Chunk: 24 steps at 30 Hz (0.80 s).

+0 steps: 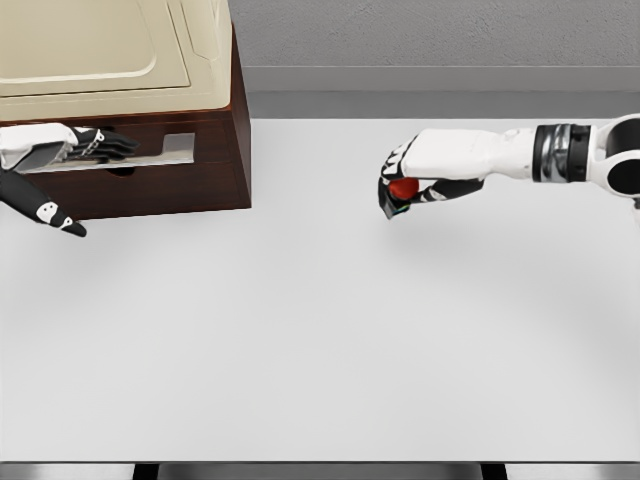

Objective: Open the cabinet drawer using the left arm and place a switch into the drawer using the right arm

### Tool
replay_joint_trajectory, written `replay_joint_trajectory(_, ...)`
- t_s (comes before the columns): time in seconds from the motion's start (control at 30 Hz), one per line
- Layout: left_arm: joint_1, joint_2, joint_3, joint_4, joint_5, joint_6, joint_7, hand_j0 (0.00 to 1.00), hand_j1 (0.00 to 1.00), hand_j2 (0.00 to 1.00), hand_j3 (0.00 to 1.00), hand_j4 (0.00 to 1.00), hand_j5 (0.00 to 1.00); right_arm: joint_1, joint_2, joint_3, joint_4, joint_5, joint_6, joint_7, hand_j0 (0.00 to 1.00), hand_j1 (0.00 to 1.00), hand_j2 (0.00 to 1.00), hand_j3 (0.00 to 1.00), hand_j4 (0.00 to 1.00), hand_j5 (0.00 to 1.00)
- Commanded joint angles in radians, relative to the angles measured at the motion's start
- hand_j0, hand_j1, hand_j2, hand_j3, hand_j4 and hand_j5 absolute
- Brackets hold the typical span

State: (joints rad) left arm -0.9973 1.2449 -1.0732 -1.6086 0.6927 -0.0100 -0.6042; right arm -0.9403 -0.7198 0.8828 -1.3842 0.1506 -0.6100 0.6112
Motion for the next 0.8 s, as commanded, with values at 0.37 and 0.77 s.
replay_joint_trajectory(0.37,0.022,0.047,-0.025,-0.040,-0.051,0.004,-0.007,1.00,1.00,1.00,1.00,1.00,1.00,-0.063,0.095,0.050,0.014,-0.009,0.019,0.000,0.53,0.53,0.53,0.53,0.53,0.53)
replay_joint_trajectory(0.77,0.037,0.107,-0.030,-0.085,-0.048,0.002,-0.007,1.00,1.00,1.00,1.00,1.00,1.00,-0.121,0.135,0.071,0.011,-0.009,0.032,0.000,0.52,0.52,0.52,0.52,0.52,0.52)
